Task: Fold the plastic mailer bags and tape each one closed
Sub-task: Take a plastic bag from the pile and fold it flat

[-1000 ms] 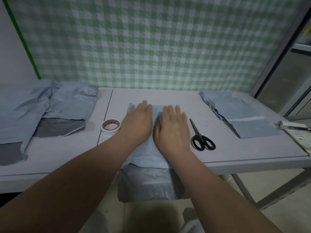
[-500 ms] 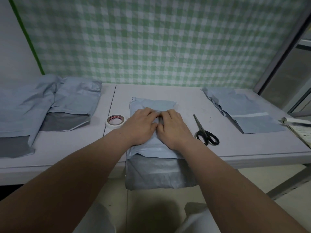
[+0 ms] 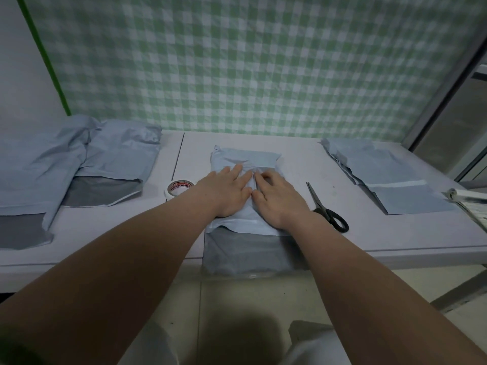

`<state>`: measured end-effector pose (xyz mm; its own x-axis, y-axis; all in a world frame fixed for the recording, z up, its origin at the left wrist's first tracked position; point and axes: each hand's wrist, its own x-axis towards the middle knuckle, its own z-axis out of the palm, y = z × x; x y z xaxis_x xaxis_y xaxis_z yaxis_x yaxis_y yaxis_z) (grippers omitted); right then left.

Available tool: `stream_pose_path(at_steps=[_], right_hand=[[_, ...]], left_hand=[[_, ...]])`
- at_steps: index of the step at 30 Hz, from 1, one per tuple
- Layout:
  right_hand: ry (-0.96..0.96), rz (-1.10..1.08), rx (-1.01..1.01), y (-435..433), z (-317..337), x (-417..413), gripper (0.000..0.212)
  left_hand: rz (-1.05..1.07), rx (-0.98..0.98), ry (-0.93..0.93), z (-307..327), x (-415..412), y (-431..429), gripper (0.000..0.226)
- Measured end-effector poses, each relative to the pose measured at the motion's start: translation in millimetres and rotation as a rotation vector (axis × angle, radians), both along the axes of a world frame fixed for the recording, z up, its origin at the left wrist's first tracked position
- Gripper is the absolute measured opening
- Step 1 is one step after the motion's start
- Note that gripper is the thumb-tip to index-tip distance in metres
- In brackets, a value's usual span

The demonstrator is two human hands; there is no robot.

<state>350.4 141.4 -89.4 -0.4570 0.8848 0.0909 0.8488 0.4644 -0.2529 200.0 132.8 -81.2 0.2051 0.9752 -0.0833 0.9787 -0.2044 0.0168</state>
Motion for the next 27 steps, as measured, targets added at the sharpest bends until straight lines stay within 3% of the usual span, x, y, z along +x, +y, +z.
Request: stream_pose_path(at_steps=[4, 12, 15, 17, 19, 22, 27], right_hand=[[-0.066, 0.022, -0.025, -0.3, 0.8, 3.7, 0.053], [-0.246, -0.054, -0.095, -8.2, 1.3, 17.6, 0.071], [-0.307, -0.120, -0.065, -11.6, 6.7, 13.0, 0.073], [-0.268, -0.144, 0.008, -11.1, 11.2, 6.1, 0.064], [-0.150, -0.094, 0.089, -8.3, 12.1, -5.1, 0.047], [0.049, -0.005, 0.012, -6.2, 6.0, -20.9, 0.038], [-0.006, -0.049, -0.022, -0.5, -4.8, -9.8, 0.040]], left_hand=[[0.010, -0.003, 0.048, 0.1, -2.7, 1.5, 0.057], [0.034, 0.091, 0.315, 3.7, -16.3, -26.3, 0.078], [0.058, 0.122, 0.414, 16.5, -13.5, -42.0, 0.073], [0.055, 0.141, 0.342, 20.2, -5.1, -42.7, 0.054], [0.090, 0.167, 0.078, 16.6, 4.1, -38.3, 0.034], [0.105, 0.132, -0.230, 4.0, 14.5, -32.3, 0.033], [0.065, 0.104, -0.141, -8.8, 10.0, -33.9, 0.050]])
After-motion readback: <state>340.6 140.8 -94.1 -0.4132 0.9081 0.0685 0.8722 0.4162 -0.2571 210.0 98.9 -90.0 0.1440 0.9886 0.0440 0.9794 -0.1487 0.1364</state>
